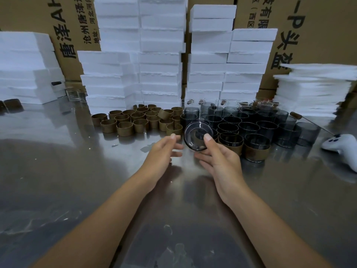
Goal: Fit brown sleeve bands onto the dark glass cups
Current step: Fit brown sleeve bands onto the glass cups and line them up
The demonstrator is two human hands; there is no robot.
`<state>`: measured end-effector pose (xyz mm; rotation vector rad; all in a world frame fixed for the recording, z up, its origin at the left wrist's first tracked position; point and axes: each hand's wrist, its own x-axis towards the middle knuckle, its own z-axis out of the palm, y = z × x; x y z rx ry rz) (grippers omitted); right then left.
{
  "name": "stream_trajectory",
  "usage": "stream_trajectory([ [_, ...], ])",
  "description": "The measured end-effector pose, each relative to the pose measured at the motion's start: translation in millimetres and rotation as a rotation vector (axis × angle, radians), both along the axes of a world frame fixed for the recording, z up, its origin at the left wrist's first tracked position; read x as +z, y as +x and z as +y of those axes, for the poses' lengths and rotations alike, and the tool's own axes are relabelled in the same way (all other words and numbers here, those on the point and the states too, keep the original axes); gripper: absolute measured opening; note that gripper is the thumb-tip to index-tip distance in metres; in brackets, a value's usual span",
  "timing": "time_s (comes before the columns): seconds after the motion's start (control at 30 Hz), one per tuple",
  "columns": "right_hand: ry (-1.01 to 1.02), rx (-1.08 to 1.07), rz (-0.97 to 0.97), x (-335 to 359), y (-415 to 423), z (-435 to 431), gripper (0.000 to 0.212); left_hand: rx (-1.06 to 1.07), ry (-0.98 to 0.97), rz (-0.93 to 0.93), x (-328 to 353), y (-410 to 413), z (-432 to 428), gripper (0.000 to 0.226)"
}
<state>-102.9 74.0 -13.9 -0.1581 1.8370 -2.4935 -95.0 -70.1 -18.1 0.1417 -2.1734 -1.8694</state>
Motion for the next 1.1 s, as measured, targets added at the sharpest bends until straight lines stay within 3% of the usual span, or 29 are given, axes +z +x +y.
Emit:
stream_trajectory([
  [0.1, -0.04, -0.014, -0.016, 0.4, 0.1, -2.7, 0.031, 0.16, -0.174, 0.021, -3.2, -15.7, -11.5, 0.019],
  [0.2, -0.023, 0.0, -0.029, -0.4, -0.7, -5.4, 0.036, 0.213, -0.377, 0.039, -3.2, -34.8, -24.2, 0.024],
  [0.3, -0.057, 0.022, -0.064, -1.8, -3.8, -5.9, 0.036, 0.211, -0.586, 0.067, 1.7, -56.1, -31.2, 0.035],
  [0.4, -0.132, 0.046, -0.091, -2.5, -7.7, -4.6, 0.02, 0.179, -0.713, 0.091, 9.0, -76.0, -30.4, 0.042],
  [0.63, -0.173, 0.083, -0.091, -2.8, -11.4, -4.4, 0.02, 0.068, -0.968, -0.045, 9.3, -97.8, -25.2, 0.048],
  [0.87, -0.17, 0.08, -0.082, -0.4, -10.2, -4.2, 0.019, 0.302, -0.835, 0.026, 1.3, -78.5, -34.6, 0.011],
  [1.1, -0.107, 0.079, -0.08, 2.7, -6.5, -3.2, 0.026, 0.303, -0.394, 0.289, 16.0, -29.9, -32.0, 0.021],
])
